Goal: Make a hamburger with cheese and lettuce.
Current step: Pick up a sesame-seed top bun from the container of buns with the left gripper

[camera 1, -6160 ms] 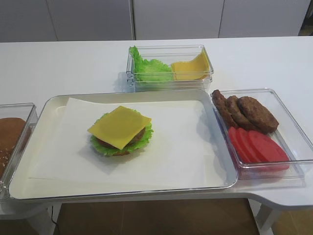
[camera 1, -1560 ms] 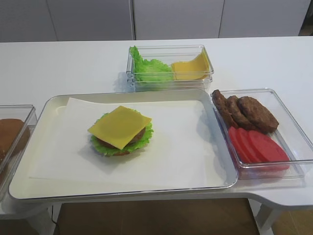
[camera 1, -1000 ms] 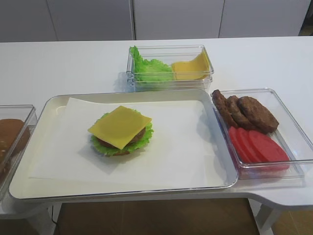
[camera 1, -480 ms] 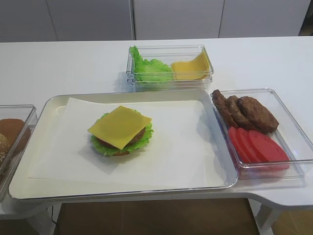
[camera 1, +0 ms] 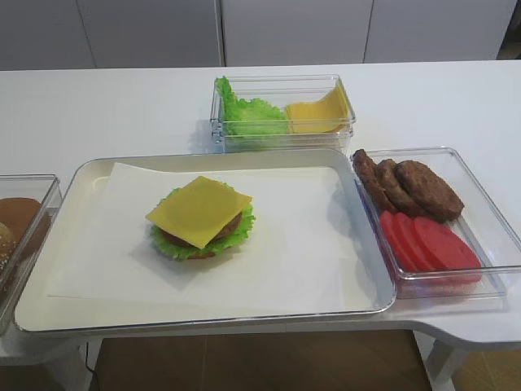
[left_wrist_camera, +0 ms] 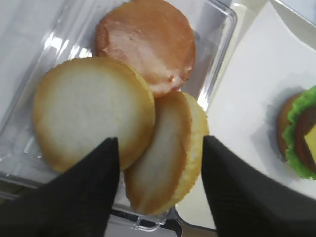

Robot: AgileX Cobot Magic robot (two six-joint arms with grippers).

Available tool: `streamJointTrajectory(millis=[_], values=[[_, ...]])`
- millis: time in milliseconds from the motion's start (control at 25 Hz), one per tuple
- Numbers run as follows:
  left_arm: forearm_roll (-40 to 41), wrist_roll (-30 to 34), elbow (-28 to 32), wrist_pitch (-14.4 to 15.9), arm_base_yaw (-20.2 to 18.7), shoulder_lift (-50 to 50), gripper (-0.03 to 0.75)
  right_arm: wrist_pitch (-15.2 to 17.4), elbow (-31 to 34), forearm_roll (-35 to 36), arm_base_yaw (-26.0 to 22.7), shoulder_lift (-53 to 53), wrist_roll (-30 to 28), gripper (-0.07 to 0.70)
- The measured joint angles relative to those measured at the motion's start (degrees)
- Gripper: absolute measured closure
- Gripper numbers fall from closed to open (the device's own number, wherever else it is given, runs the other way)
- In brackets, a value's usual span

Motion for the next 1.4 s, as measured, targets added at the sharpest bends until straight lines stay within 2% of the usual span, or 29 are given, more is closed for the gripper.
streamJointTrajectory(millis=[160,560,960,1400], values=[[-3.3,3.2,0.0,0.1,-0.8,0.0,0.314,0.0,0.0,0.0,0.0,0.0,0.0,0.181],[-3.4,5.3,0.0,0.9,-6.2,4.1,0.314,0.0,0.0,0.0,0.0,0.0,0.0,0.181],[-1.5,5.7,-0.1,0.7,-6.2,7.6,0.313,0.0,0.0,0.0,0.0,0.0,0.0,0.181],[-2.1,9.9,-0.1,0.4,-6.2,8.1,0.313,0.0,0.0,0.0,0.0,0.0,0.0,0.181]])
